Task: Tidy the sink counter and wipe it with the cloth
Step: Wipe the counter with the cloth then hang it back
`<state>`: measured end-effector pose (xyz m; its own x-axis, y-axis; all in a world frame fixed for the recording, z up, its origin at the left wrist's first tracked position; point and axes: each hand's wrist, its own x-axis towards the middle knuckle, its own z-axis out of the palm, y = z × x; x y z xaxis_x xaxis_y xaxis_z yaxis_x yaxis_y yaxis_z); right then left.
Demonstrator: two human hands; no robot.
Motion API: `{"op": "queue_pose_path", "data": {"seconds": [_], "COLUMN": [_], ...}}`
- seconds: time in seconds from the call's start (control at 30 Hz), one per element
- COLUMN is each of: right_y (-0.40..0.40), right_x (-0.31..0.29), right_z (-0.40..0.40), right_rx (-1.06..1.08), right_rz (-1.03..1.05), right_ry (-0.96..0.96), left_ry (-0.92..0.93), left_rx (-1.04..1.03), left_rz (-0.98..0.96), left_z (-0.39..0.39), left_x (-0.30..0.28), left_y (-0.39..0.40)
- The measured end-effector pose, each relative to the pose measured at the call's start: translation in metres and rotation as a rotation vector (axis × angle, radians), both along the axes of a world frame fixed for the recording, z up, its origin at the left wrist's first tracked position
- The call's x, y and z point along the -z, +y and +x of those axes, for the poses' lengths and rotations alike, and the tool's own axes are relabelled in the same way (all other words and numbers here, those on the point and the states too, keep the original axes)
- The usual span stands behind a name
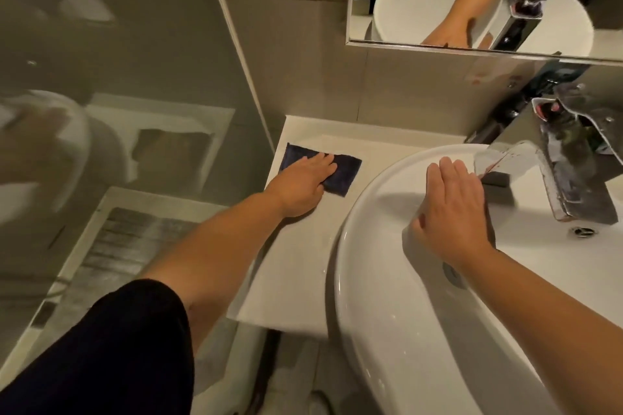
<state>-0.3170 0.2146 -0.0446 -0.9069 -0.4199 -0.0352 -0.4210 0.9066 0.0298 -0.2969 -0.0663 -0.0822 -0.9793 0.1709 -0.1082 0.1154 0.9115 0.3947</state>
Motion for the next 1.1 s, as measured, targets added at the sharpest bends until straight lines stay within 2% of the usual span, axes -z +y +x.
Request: {"op": "queue_pose_path", "data": {"seconds": [0.27, 0.6, 0.67, 0.77, 0.87, 0.93, 1.0, 1.1], "right_y": [0.001, 0.003, 0.003, 0.003, 0.003, 0.003, 0.003, 0.003], "right_x": [-0.013, -0.029, -0.03, -0.03, -0.027, -0.025, -0.024, -0.02], "right_z": [0.007, 0.005, 0.005, 0.006, 0.006, 0.005, 0.004, 0.004], "right_rx": [-0.02, -0.039, -0.036, -0.037, -0.032, -0.029, -0.028, -0.018], "right_rz": [0.061, 0.163, 0.163, 0.159, 0.137, 0.11, 0.109, 0.097], "right_ry": [-0.053, -0.168, -0.172, -0.155, -0.147, -0.135, -0.123, -0.113], "left_ry": [-0.036, -0.063, -0.074, -0.143, -0.319, -0.325, -0.268, -0.172], "left_rx": [-0.115, -0.179, -0.265, -0.577, -0.933, -1.075, -1.113, -1.011], "left_rz": [-0.019, -0.095, 0.041, 0.382, 0.952, 1.235, 1.334, 1.231], "left_z": [0.174, 0.269, 0.279, 0.285, 0.276, 0.26, 0.231, 0.169], "left_x": [0.0, -0.025, -0.032, -0.044, -0.052, -0.058, -0.065, -0.076], "left_y": [0.025, 0.081, 0.082, 0.078, 0.069, 0.061, 0.051, 0.038]}}
